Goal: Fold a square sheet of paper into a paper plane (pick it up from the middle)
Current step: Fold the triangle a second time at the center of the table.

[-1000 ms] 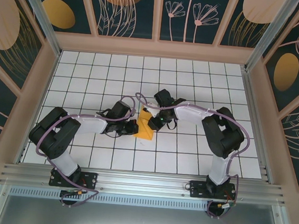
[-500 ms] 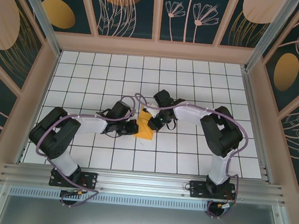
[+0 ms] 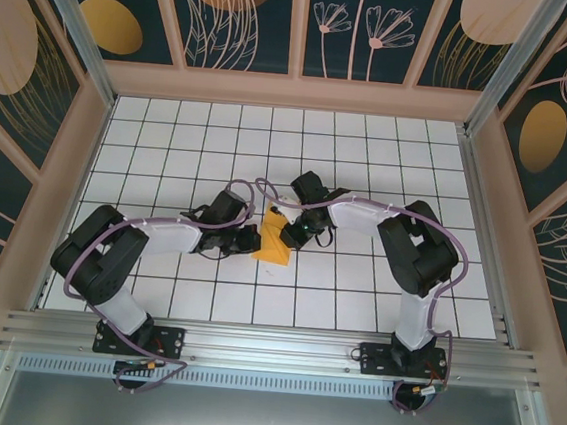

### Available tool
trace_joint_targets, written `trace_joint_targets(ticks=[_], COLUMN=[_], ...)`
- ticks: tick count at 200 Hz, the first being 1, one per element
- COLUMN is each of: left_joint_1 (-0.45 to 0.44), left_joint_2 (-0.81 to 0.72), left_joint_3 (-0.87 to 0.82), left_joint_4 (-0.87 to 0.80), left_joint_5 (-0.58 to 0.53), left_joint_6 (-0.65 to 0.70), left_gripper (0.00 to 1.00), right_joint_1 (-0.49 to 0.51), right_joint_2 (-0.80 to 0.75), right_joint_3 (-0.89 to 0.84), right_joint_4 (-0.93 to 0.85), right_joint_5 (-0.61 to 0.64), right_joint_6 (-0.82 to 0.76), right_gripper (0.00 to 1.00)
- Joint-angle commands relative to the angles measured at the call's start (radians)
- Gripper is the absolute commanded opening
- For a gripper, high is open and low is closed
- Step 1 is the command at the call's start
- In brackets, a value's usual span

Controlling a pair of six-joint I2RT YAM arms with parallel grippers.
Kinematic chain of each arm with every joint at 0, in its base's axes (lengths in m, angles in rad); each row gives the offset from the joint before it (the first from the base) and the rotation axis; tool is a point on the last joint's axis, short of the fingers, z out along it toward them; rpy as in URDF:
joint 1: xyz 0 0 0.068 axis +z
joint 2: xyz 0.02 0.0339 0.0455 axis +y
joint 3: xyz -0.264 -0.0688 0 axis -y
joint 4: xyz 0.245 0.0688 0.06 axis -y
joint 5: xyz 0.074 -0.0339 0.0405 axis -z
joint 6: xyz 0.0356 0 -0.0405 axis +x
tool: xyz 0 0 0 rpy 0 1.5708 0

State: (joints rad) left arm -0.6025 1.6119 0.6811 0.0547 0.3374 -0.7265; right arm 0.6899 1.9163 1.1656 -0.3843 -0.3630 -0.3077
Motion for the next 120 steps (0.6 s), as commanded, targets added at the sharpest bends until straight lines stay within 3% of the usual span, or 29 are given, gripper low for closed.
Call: trace_joint_targets(ticks=[1,38,120], left_joint_1=[-0.002,-0.001,0.000], left_joint_2=[-0.058,-0.080,0.036], left_joint_3=[0.024,0.025,0.011], left_joint_4=[0.002,0.108,0.335], left_joint_5=[-0.029,-0.008,0.006], left_joint_6=[-0.045,-0.141,-0.336], left_gripper=[0.11,0.15,0.11], right_joint_1=[0.007,0.006,0.005], right_joint_2=[0.021,0.021,0.025], right_joint_3=[-0.015,-0.018,-0.016], right_joint_4=[0.013,0.018,0.022], right_joint_5=[0.020,0.011,0.003], right_joint_6=[-0.005,-0.001,0.000], right_gripper=[0.11,0.11,0.11])
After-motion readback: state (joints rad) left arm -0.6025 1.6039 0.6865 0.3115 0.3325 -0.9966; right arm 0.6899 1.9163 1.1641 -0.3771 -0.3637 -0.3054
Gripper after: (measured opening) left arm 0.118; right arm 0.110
